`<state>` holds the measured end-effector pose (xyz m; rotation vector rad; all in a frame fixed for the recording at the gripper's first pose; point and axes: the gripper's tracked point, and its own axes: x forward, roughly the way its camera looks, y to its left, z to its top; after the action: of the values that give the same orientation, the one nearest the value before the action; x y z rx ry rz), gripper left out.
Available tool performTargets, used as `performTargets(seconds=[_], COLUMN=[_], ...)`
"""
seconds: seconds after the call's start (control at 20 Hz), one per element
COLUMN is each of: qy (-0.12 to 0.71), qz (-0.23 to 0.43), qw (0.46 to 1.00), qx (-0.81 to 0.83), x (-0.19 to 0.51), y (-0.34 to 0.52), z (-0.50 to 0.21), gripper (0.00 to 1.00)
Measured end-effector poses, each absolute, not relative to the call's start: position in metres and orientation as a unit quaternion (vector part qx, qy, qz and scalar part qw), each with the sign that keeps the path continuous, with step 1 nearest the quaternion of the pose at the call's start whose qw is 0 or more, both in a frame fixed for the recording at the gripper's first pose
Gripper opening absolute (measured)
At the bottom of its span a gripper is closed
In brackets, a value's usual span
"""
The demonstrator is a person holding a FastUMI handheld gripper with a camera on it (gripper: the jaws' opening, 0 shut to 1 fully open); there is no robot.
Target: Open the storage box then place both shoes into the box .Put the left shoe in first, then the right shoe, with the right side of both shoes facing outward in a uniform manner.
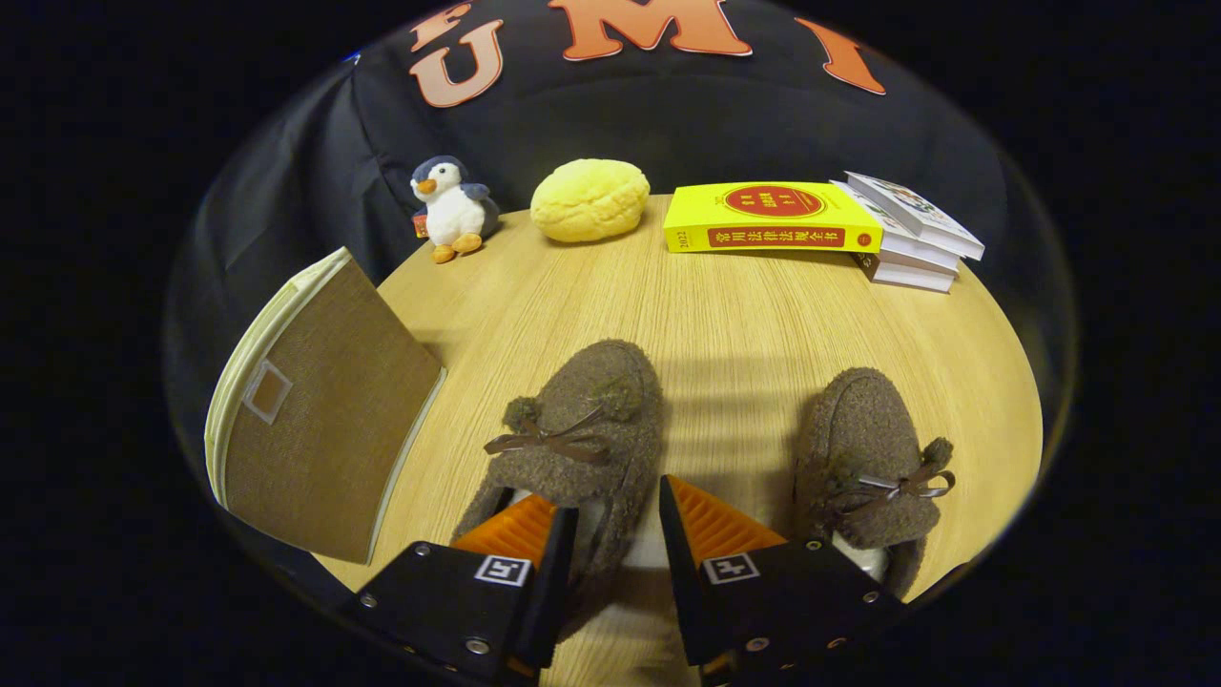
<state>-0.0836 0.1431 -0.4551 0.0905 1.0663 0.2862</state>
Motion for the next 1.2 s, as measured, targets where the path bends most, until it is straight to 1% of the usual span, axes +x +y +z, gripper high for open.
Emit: performTargets(seconds=[0.05, 0.1, 0.15, 0.2, 0.25, 0.3, 0.4, 0.55, 0.8, 1.0, 1.2], qy=[0.508, 0.510, 0.517, 0.524, 0.530, 0.534, 0.542, 0.529, 0.498, 0.453, 0.451], qz=[0.133, 0.126, 0.116, 0.108, 0.098, 0.093, 0.092, 0.088, 0.103, 0.137, 0.170], qw=[0.850, 0.850, 0.847, 0.844, 0.840, 0.837, 0.831, 0.840, 0.856, 0.872, 0.861], qx=[0.043, 0.040, 0.039, 0.049, 0.062, 0.073, 0.083, 0.083, 0.093, 0.123, 0.164], x=[-0.082, -0.081, -0.081, -0.082, -0.082, -0.081, -0.083, -0.082, -0.068, -0.048, -0.053], y=[0.145, 0.144, 0.142, 0.142, 0.142, 0.143, 0.145, 0.147, 0.176, 0.222, 0.268], z=[-0.457, -0.460, -0.464, -0.465, -0.464, -0.463, -0.453, -0.422, -0.341, -0.286, -0.255], gripper=[0.47, 0.38, 0.33, 0.23, 0.19, 0.11, 0.06, 0.05, 0.04, 0.05, 0.04])
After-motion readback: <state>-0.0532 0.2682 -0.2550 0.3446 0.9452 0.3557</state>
